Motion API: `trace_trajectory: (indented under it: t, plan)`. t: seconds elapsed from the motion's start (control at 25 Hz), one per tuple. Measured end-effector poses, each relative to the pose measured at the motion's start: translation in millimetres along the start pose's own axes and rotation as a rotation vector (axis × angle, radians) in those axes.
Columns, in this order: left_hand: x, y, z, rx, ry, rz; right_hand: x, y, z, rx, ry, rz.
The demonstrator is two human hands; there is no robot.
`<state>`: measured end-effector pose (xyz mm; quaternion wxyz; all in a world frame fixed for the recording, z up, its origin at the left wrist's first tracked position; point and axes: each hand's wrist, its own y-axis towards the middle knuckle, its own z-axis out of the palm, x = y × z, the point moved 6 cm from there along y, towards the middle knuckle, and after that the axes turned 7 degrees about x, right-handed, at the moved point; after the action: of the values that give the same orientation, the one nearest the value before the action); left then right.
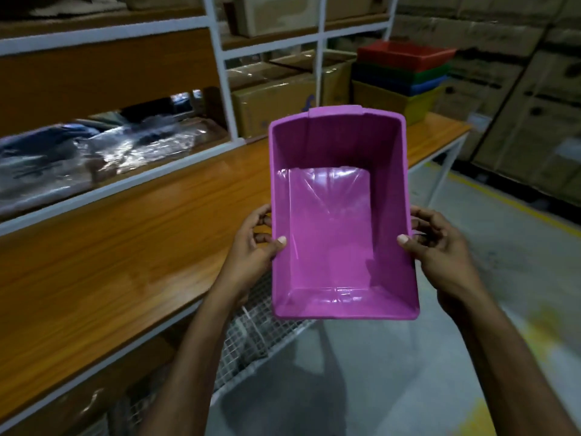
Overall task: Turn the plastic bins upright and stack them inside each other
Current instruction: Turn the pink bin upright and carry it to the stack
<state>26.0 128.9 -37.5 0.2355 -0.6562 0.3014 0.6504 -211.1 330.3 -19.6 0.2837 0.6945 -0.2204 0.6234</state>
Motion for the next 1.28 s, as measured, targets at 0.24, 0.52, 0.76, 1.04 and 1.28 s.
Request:
trace_trajectory:
  t: [0.24,0.52,0.76,1.04,1.28]
  plan:
    - [5,54,150,0.113,-0.027,-0.056,-36,-5,-142,-0.171,0.020,0.106]
    - [15,143,288,0.275,0.009,-0.218,-61,24,-275,-0.301,0.176,0.355]
    - [16,257,383,0.378,-0.046,-0.300,-57,91,-362,-0.390,0.242,0.492]
    - [-15,358,482,0.547,-0.048,-0.255,-48,164,-447,-0.444,0.261,0.513]
    - [-22,438,555,0.556,0.028,-0.147,-60,249,-524,-0.472,0.176,0.397]
